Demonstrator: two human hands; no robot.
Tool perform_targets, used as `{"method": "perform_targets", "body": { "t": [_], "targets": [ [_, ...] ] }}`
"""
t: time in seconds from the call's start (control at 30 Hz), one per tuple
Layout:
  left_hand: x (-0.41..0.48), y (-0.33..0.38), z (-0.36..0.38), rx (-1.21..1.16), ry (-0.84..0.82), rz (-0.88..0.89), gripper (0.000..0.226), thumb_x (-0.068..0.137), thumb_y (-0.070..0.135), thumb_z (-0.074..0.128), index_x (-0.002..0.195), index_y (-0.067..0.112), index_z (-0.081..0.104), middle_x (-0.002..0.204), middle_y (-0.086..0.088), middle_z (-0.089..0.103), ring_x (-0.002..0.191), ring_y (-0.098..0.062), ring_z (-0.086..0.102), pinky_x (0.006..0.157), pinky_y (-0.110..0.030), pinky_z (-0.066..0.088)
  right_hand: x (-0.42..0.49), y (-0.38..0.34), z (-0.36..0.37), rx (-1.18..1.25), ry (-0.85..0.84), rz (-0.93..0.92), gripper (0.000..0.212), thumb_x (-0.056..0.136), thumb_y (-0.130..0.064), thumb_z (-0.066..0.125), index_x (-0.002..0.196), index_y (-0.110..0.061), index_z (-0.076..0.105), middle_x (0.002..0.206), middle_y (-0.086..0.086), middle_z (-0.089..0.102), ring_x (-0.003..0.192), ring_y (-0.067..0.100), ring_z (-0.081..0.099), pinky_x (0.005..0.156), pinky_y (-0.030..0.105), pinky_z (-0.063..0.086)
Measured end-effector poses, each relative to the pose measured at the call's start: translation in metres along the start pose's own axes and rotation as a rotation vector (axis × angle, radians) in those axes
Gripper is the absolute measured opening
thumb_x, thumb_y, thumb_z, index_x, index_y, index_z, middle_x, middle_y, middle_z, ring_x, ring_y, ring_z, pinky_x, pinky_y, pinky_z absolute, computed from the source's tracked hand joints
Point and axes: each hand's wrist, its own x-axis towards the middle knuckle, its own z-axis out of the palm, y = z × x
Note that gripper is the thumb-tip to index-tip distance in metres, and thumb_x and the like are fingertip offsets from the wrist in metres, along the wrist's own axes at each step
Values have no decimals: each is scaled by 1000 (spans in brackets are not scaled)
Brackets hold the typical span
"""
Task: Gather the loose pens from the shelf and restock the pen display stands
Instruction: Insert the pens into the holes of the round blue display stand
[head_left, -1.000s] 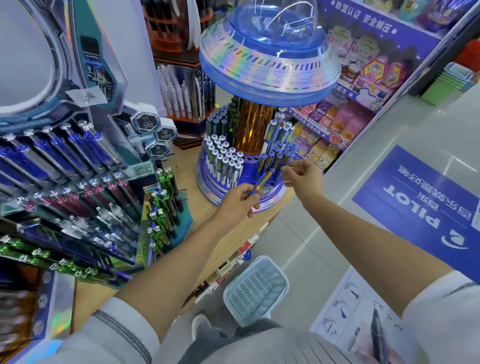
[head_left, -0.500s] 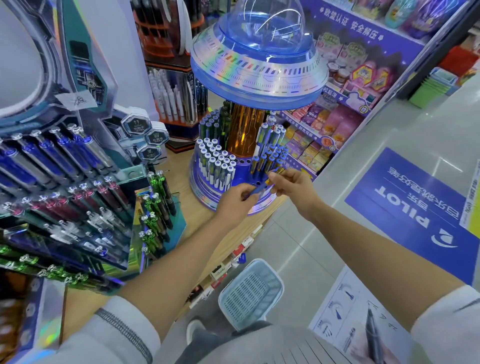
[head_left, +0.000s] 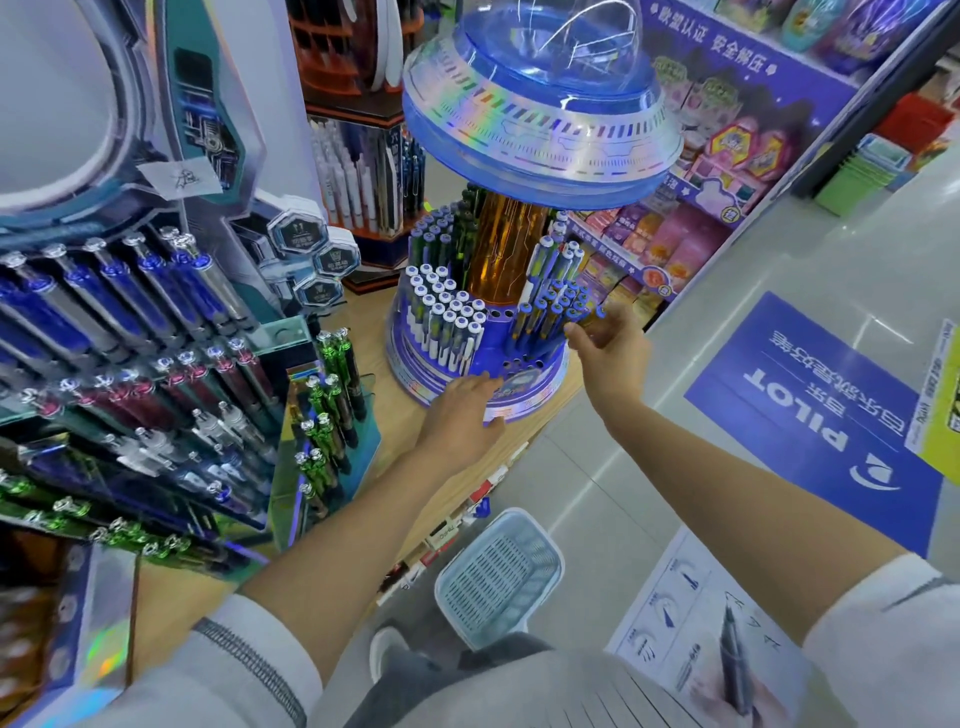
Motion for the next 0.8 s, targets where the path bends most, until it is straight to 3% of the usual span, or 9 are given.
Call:
{"method": "perform_targets", "body": {
  "t": [0.1, 0.23, 0.33, 0.47, 0.63, 0.8],
  "targets": [
    [-1, -1, 0, 0, 22, 11, 55, 94, 26, 55, 146, 17, 38, 150, -6, 39, 136, -24, 32, 112, -38, 30, -4, 0, 5, -24, 14, 26, 32, 79, -23, 79, 90, -17, 50, 72, -6, 60, 66, 12, 58, 66, 34, 50],
    [0, -2, -1, -8, 38, 32, 52, 94, 23, 56, 144, 17, 41, 148, -5, 40, 135, -24, 32, 110, -37, 31, -8, -3, 15, 26, -27, 43, 34, 78, -22, 81, 78, -27, 47, 70, -1, 63, 68, 21, 65, 65, 35, 54],
    [0, -4, -2, -19, 29, 44, 51, 93, 22, 56, 142, 17, 43, 149, -5, 40, 135, -24, 32, 111, -37, 31, -9, -6, 18, 45, -16, 37, 24, 78, -20, 81, 82, -19, 57, 73, -1, 64, 70, 16, 65, 68, 31, 55],
    [1, -8, -2, -46, 17, 57, 50, 92, 20, 56, 141, 17, 45, 148, -4, 40, 135, -22, 32, 111, -38, 31, -10, -3, 21, -26, -41, 37, 13, 83, -25, 76, 77, -22, 65, 75, 2, 69, 73, 19, 68, 72, 40, 58],
    [0, -10, -3, -51, -9, 74, 50, 93, 18, 55, 141, 15, 44, 147, -6, 40, 135, -23, 31, 110, -35, 31, -14, -2, 20, -43, -89, 49, 5, 88, -23, 69, 84, -23, 67, 80, 3, 71, 78, 22, 69, 73, 44, 59],
    [-15, -3, 1, -137, 169, 79, 38, 92, 14, 56, 129, 17, 55, 127, -2, 56, 120, -21, 45, 99, -32, 39, -37, -4, 11, 6, -121, 7, 9, 93, -20, 61, 88, -14, 66, 76, 4, 68, 64, 18, 66, 59, 30, 53]
  ]
}}
